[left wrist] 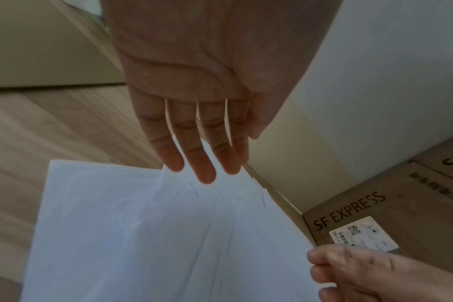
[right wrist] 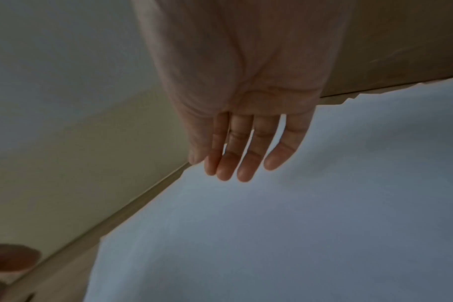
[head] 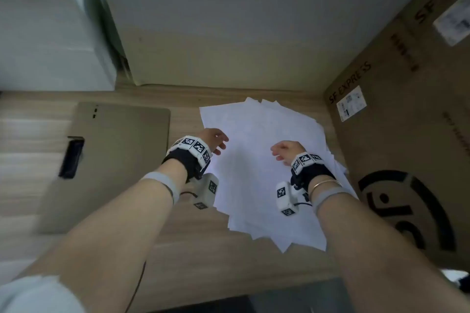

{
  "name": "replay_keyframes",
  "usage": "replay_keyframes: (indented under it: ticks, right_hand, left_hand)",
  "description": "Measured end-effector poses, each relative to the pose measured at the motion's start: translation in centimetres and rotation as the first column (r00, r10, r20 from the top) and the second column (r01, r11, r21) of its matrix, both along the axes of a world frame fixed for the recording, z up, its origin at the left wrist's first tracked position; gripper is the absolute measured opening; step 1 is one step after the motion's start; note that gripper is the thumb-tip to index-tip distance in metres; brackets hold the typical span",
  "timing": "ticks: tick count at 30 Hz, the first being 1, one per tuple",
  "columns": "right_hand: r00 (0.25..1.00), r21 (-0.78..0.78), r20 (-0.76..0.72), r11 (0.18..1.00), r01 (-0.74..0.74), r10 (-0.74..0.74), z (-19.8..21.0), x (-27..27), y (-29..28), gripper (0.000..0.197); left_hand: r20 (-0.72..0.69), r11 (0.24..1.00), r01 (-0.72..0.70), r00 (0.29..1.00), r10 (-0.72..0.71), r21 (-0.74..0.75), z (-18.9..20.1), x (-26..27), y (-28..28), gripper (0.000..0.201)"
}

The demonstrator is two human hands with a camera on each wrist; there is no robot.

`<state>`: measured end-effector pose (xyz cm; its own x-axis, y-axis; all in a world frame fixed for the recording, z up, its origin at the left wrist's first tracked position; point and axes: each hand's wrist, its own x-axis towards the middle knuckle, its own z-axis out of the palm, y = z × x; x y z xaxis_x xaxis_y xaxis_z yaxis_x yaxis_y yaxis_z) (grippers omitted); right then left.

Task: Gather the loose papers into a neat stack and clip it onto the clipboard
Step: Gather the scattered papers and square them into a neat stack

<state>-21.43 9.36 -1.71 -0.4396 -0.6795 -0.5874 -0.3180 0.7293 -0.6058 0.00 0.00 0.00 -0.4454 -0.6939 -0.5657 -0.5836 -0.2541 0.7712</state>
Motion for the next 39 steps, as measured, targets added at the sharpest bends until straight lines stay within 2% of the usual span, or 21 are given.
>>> replay_keyframes:
  ticks: [1, 3, 7, 10, 13, 20, 22, 24, 29, 32, 36, 39]
  right_hand:
    - [0.997, 0.0, -0.066, 0.999, -0.032, 0.032, -0.5, -0.7, -0.1, 0.008]
    - [0.974, 0.066, -0.194, 0.992, -0.109, 0.12, -1.5, -2.3, -0.7, 0.029]
    - [0.906, 0.233, -0.279, 0.937, -0.259, 0.319, -2.7, -4.3, -1.4, 0.075]
    - [0.814, 0.389, -0.358, 0.866, -0.315, 0.457, -3.0, -5.0, -1.4, 0.091]
    - [0.744, 0.472, -0.396, 0.815, -0.337, 0.538, -3.1, -5.3, -1.7, 0.089]
    - [0.713, 0.465, -0.421, 0.808, -0.362, 0.561, -3.3, -5.5, -2.0, 0.069]
    - [0.697, 0.46, -0.438, 0.808, -0.369, 0.567, -3.1, -5.4, -1.9, 0.058]
    - [0.714, 0.434, -0.429, 0.819, -0.375, 0.554, -3.1, -5.5, -1.7, 0.053]
    - [0.774, 0.408, -0.371, 0.839, -0.361, 0.513, -2.8, -5.3, -1.5, 0.078]
    - [0.789, 0.418, -0.341, 0.834, -0.36, 0.512, -2.7, -5.1, -1.5, 0.069]
    - [0.887, 0.208, -0.27, 0.922, -0.327, 0.375, -2.5, -5.0, -1.3, 0.061]
    - [0.896, 0.175, -0.255, 0.928, -0.328, 0.365, -1.9, -4.5, -1.6, 0.061]
  left_hand:
    - [0.009, 1.0, 0.002, 1.0, -0.003, 0.007, -0.4, -0.3, -0.1, 0.021]
    - [0.027, 0.999, -0.024, 0.999, 0.023, 0.033, -0.9, -0.9, -0.5, 0.021]
    - [0.049, 0.994, -0.072, 0.996, 0.069, 0.077, -2.1, -2.1, -0.8, 0.02]
    - [0.06, 0.988, -0.104, 0.993, 0.098, 0.112, -2.7, -3.0, -1.0, 0.02]
    - [0.061, 0.983, -0.134, 0.99, 0.127, 0.129, -3.1, -3.7, -1.2, 0.02]
    - [0.076, 0.978, -0.161, 0.985, 0.152, 0.134, -3.8, -4.3, -1.4, 0.021]
    - [0.076, 0.977, -0.164, 0.985, 0.155, 0.138, -3.8, -4.2, -1.4, 0.021]
    - [0.078, 0.978, -0.16, 0.985, 0.151, 0.135, -3.9, -4.2, -1.5, 0.02]
    - [0.082, 0.977, -0.154, 0.986, 0.144, 0.148, -4.0, -3.7, -1.3, 0.02]
    - [0.088, 0.977, -0.152, 0.986, 0.14, 0.15, -4.1, -3.4, -1.1, 0.02]
    - [0.106, 0.985, -0.148, 0.985, 0.138, 0.091, -4.2, -2.8, -1.1, 0.02]
    - [0.112, 0.986, -0.155, 0.983, 0.148, 0.057, -4.5, -2.3, -1.3, 0.022]
